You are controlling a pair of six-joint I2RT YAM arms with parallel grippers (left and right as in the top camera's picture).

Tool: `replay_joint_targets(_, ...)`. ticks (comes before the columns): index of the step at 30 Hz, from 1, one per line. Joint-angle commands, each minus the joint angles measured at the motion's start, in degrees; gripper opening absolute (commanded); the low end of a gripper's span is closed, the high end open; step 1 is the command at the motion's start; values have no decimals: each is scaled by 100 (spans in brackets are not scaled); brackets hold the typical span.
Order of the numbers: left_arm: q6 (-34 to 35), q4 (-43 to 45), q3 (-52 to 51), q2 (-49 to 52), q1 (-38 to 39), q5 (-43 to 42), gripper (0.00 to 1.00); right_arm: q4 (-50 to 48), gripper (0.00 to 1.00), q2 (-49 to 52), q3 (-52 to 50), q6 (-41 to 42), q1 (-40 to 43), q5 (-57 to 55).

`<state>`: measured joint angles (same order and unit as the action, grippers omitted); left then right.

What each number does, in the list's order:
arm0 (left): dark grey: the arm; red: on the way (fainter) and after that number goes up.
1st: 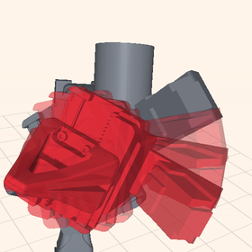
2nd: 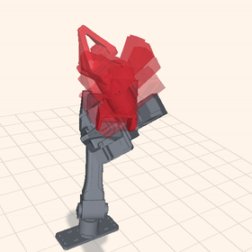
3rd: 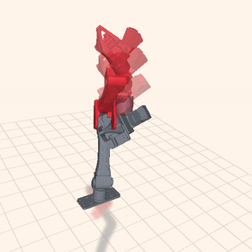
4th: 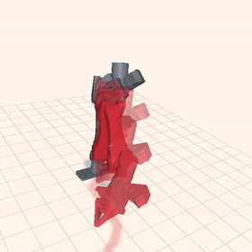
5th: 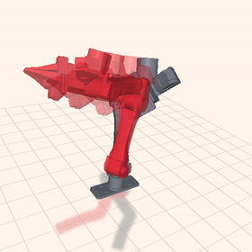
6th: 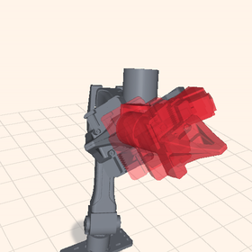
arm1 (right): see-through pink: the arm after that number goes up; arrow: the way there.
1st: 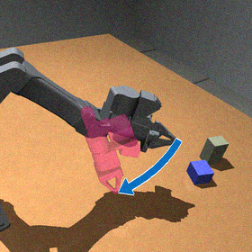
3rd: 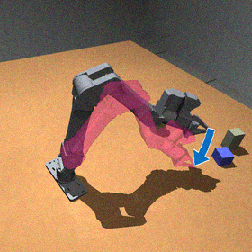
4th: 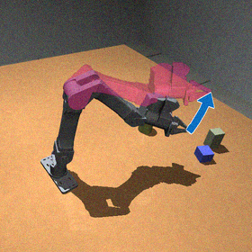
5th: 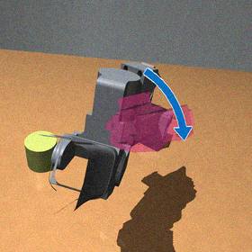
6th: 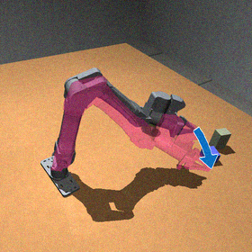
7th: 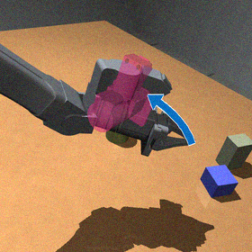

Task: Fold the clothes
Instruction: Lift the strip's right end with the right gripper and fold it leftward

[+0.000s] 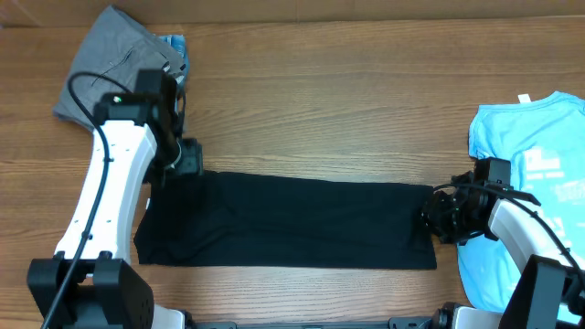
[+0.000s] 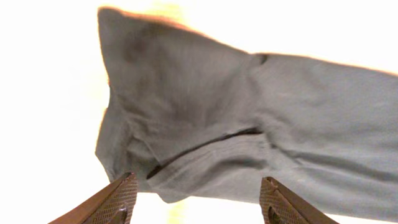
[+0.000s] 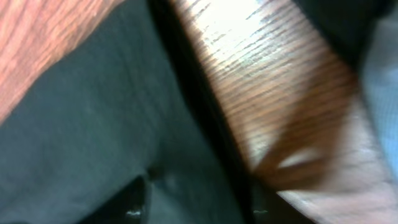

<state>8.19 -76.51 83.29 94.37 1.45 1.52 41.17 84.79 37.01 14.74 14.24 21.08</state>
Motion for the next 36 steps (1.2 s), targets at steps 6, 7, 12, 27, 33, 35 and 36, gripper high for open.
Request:
replay_joint_targets(6,-249,-431,1191,-188,-37,-90,66,190,4,48,118,-146,4,345)
replay_joint_targets(7,-249,-466,1266,-195,-37,-87,66,293,4,-17,251,-127,9,339)
replay_joint_targets(12,-308,-682,1552,-260,-44,-55,66,1143,4,-474,1266,540,101,-577)
replay_joint_targets(27,-306,-745,1563,-374,-44,4,64,2210,4,-715,2822,1115,-1521,-881)
replay_joint_targets(33,-304,-756,1563,-374,-44,0,64,1773,4,-424,2673,1849,-2776,-885)
replay_joint_targets(35,-306,-774,1563,-374,-44,0,64,1641,4,-243,2673,1915,-3136,-885)
replay_joint_targets(36,-306,-787,1563,-374,-44,0,64,1587,4,-136,2673,1989,-3314,-892)
